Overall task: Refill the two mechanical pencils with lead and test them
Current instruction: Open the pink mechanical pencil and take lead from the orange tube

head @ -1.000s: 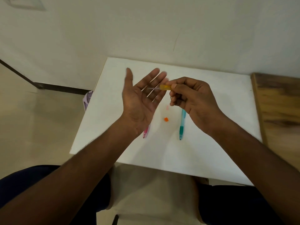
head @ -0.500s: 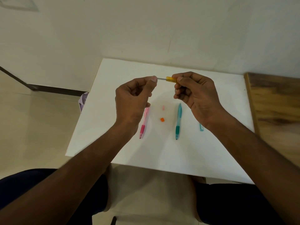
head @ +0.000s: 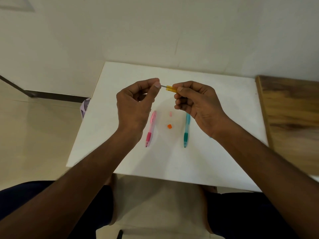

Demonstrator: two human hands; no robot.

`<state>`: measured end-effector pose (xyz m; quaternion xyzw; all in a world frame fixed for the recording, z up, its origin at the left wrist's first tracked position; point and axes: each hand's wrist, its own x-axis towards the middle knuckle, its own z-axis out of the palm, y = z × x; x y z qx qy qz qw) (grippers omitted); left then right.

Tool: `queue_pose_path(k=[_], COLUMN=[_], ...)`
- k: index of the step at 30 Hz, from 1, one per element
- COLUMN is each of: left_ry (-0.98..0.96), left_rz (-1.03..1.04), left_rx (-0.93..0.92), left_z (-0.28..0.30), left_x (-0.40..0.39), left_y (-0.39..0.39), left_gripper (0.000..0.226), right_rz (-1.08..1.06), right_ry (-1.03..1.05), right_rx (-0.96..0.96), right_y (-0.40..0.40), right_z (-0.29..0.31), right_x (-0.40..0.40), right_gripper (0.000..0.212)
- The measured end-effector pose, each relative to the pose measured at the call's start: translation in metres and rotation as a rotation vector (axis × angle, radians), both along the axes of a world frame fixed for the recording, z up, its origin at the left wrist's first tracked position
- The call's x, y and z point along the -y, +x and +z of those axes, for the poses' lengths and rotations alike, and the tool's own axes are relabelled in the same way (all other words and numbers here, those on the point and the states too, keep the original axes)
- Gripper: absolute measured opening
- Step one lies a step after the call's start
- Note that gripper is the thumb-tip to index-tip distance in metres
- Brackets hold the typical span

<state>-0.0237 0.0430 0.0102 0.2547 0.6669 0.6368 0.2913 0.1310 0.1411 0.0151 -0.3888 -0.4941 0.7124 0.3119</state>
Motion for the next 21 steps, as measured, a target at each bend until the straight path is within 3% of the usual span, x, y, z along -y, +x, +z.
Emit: queue_pose_path(k=[8, 21], left_ry=[0.012, 0.053], left_rz=[0.097, 0.091], left_rx=[-0.265, -0.383], left_z=[0.0026, 0.0045], left_x=[0.0045, 0.0058], left_y=[-0.0068, -0.0083], left_gripper=[0.038, 0.028], right_rz=[0.058, 0.047], right_ry=[-0.115, -0.157], right_rx=[-0.04, -0.061], right_y=[-0.0079, -0.0074], right_z=[-0.0064, -0.0071], right_x=[0.0093, 0.0101], right_gripper=[0.016, 0.015])
